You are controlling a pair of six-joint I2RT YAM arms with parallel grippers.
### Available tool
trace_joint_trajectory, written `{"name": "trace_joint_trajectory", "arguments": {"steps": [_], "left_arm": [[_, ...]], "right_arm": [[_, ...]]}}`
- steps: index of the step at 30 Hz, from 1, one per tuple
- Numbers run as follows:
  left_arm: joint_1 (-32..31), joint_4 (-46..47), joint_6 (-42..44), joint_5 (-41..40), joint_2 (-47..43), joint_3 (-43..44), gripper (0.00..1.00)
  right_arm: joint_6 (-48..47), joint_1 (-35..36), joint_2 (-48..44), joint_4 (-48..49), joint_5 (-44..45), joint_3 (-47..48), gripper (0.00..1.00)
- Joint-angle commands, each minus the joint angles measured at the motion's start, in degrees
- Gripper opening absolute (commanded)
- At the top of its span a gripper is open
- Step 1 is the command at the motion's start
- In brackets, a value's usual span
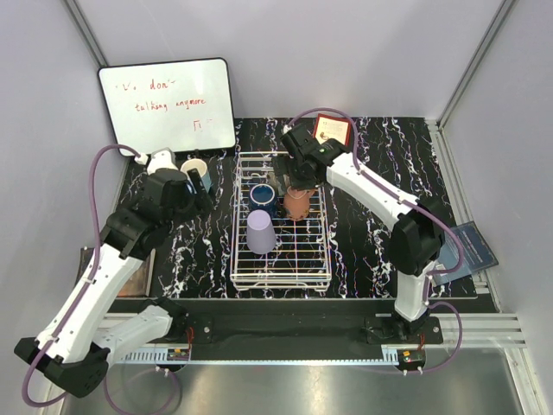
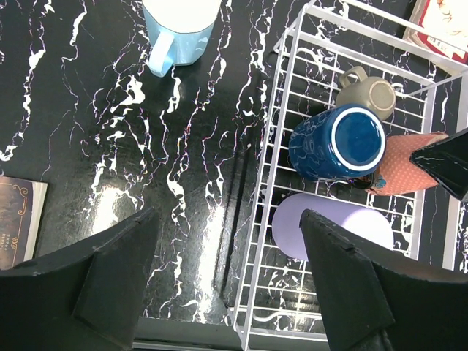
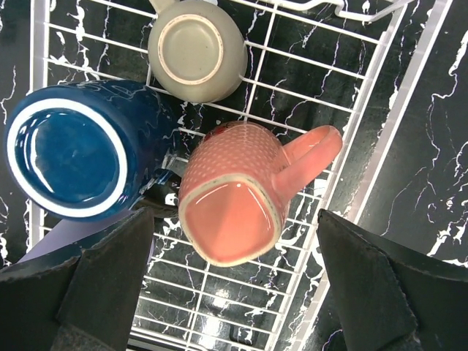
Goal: Unload the cups from the dish rack
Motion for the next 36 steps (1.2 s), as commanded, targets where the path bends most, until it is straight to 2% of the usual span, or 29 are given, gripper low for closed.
{"name": "trace_joint_trajectory", "arguments": {"steps": [1, 13, 16, 17, 18, 20, 21, 23, 27, 36], "left_arm": [[-0.2, 1.1, 1.0, -0.5, 0.6, -0.1, 0.83], [-0.1, 2.3, 2.0, -0.2, 2.6, -1.1, 0.83], [-0.2, 2.6, 1.8, 0.4, 2.4, -1.6, 0.83], [-0.1, 2.6, 1.7, 0.6, 2.4, -1.9, 0.83], [-0.1, 2.7, 1.7, 0.7, 2.3, -2.0, 0.83], [-0.2, 2.8, 1.6, 0.9, 2.2, -2.4, 0.83], [-0.2, 2.8, 1.6, 1.0, 2.3, -2.5, 0.83], [-0.2, 3.0, 1.6, 1.0, 2.4, -2.7, 0.83], [-0.1, 3.5, 1.7, 1.1, 2.9, -2.2, 0.83], [-0.2, 6.1, 1.7, 1.7, 4.1, -2.2, 0.83]], "right_arm": [[0.7, 0.6, 1.5, 0.6, -0.4, 1.0, 1.0], [1.9, 0.5, 6.7, 2.5, -0.4, 0.2, 0.98], [2.2, 0.6, 6.8, 3.0, -0.2, -0.3, 0.74], [2.5, 0.6, 6.7, 3.1, -0.3, -0.5, 0.7], [2.6, 0.6, 6.1, 3.4, -0.2, -0.8, 0.57], [2.9, 0.6, 5.4, 3.6, -0.1, -1.5, 0.44], [2.9, 0.6, 4.7, 3.7, 0.0, -1.9, 0.24], [3.3, 0.6, 3.9, 3.6, 0.7, -2.5, 0.0], [3.1, 0.9, -0.4, 3.5, 0.3, -3.7, 0.0], [5.8, 1.3, -15.5, 0.7, -3.8, 2.4, 0.0]]}}
